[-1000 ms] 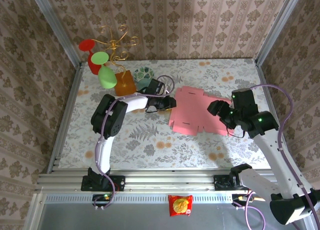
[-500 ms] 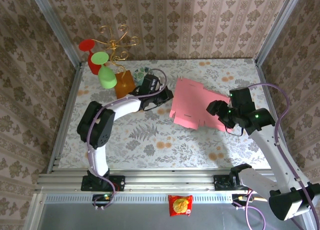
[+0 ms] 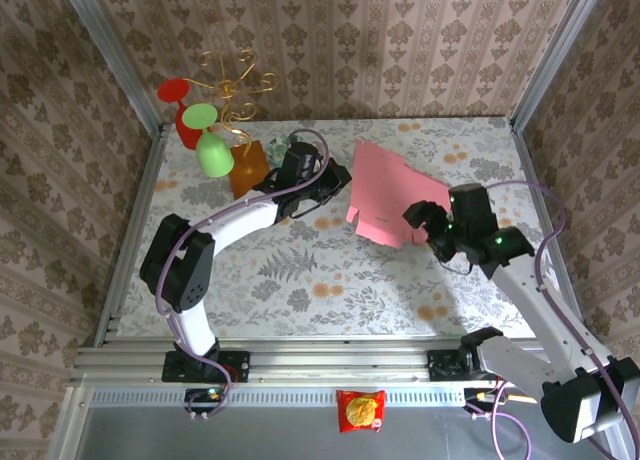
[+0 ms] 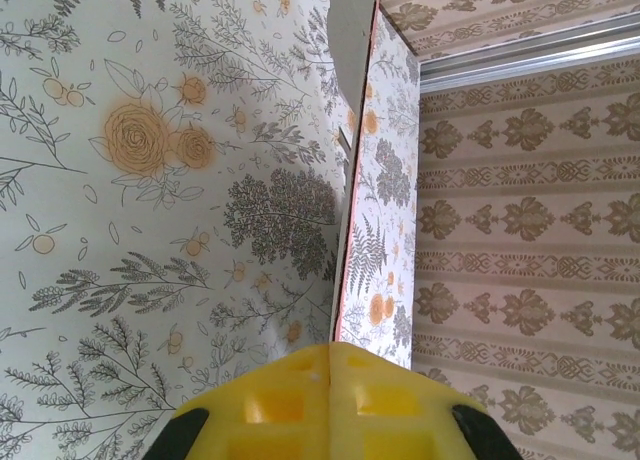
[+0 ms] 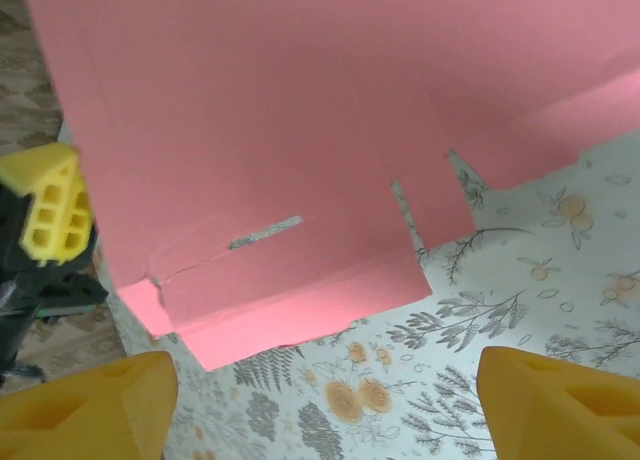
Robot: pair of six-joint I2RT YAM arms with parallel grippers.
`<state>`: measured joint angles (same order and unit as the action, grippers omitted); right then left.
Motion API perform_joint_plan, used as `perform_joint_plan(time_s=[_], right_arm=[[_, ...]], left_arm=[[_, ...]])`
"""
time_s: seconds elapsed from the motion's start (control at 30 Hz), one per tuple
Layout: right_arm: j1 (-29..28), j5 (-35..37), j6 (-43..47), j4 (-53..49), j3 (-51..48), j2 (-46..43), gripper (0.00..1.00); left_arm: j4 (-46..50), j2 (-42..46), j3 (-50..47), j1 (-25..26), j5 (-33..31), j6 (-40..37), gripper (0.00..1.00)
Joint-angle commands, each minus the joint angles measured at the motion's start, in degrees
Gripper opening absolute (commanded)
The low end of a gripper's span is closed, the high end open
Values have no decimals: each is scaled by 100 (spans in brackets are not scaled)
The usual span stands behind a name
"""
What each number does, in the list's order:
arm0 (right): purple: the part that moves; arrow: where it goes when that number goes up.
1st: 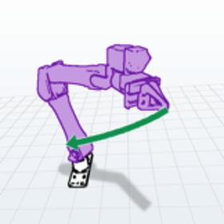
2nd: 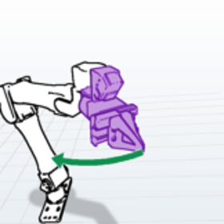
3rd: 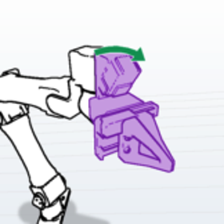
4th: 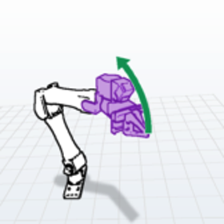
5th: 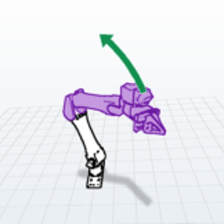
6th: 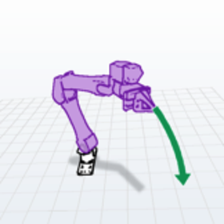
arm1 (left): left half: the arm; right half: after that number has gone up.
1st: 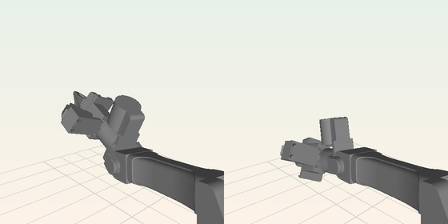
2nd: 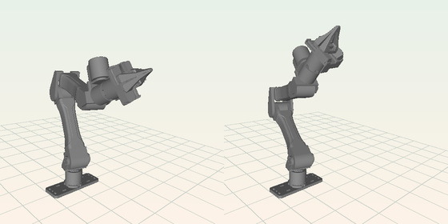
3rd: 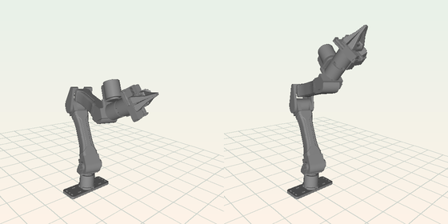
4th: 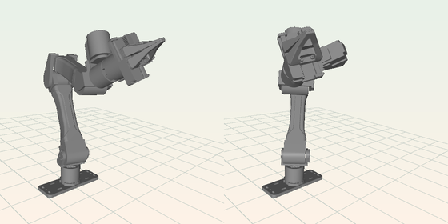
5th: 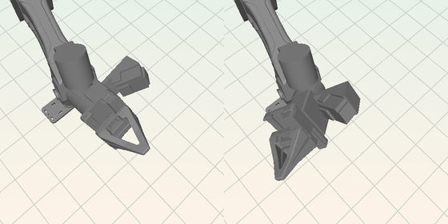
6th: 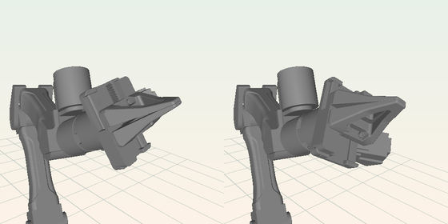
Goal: Fold the paper box
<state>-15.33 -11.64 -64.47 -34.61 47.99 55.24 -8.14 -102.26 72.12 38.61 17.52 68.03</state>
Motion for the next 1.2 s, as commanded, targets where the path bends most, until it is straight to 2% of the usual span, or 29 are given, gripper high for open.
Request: perform_joint_plan(time_s=[0.0,0.17,0.43,0.7,1.03,1.07,1.17], right_arm=[[-123,-132,-1611,1180,-691,-322,81],[-81,191,-1710,865,-852,-314,81],[1014,268,68,-45,-357,303,81],[1059,294,597,-7,-348,1062,79],[1212,404,1415,-124,331,2183,78],[1220,395,1480,-141,393,2258,79],[1271,407,1697,-225,575,2412,78]], left_arm=[[-17,88,-54,92,-55,167,0],[-210,83,-386,182,-12,228,0],[-456,506,-1314,315,-62,251,0],[-1186,308,-2076,378,127,505,0],[-1647,-264,-2436,307,446,512,0],[-1651,-308,-2422,287,478,478,1],[-1647,-413,-2396,193,557,427,22]])
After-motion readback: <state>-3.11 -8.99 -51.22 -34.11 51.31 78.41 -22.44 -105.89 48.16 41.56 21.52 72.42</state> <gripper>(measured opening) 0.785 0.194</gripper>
